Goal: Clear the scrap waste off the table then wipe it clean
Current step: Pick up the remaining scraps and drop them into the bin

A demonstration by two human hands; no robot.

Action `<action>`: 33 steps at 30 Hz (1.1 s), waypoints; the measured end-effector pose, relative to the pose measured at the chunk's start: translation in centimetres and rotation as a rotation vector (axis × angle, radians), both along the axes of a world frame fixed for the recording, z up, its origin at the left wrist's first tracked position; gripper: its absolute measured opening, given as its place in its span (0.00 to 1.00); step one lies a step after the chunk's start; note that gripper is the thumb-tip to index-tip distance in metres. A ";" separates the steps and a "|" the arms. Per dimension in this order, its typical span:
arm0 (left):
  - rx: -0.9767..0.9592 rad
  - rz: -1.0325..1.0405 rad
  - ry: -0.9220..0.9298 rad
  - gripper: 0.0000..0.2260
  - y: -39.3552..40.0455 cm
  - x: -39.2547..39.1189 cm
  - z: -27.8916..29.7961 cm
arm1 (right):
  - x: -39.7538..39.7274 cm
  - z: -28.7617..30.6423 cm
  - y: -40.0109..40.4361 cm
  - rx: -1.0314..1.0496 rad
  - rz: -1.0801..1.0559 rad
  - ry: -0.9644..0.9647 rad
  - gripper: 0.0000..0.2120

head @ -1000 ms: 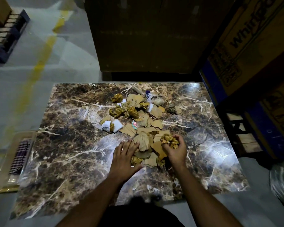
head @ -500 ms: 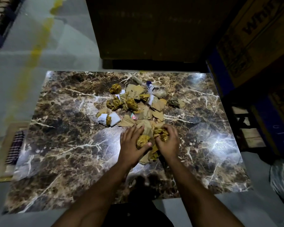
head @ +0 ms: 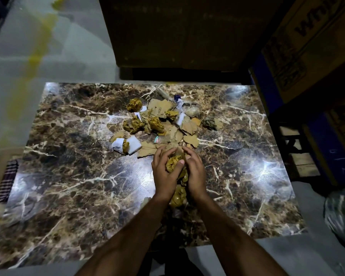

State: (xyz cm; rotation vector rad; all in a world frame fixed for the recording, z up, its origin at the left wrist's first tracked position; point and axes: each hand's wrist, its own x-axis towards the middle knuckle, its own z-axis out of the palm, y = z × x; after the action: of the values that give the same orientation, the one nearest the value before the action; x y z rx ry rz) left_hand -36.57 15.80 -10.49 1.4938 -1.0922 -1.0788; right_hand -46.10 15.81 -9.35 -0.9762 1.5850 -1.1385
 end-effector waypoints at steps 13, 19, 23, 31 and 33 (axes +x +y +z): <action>-0.175 0.027 0.049 0.13 -2.5 -0.7 7.4 | 0.8 6.9 -2.8 -0.117 -0.098 -0.092 0.32; -0.357 0.024 0.096 0.11 -2.7 -0.4 12.0 | 1.9 11.2 -3.2 -0.173 -0.157 -0.293 0.19; -0.457 0.031 0.196 0.19 -3.2 0.2 14.7 | 2.5 14.3 -3.4 -0.284 -0.067 -0.380 0.24; -0.422 0.000 0.308 0.24 -3.2 1.1 16.3 | 3.2 17.1 -4.2 -0.446 0.157 -0.154 0.26; -0.411 -0.010 0.358 0.25 -3.1 1.2 16.2 | 3.6 17.6 -4.2 -0.481 0.159 -0.141 0.27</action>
State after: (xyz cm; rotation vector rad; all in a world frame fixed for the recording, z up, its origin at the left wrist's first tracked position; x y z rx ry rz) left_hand -35.39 12.75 5.69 0.9306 -0.9921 -1.0071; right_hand -42.47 11.63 8.24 -1.2741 1.1180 -1.4736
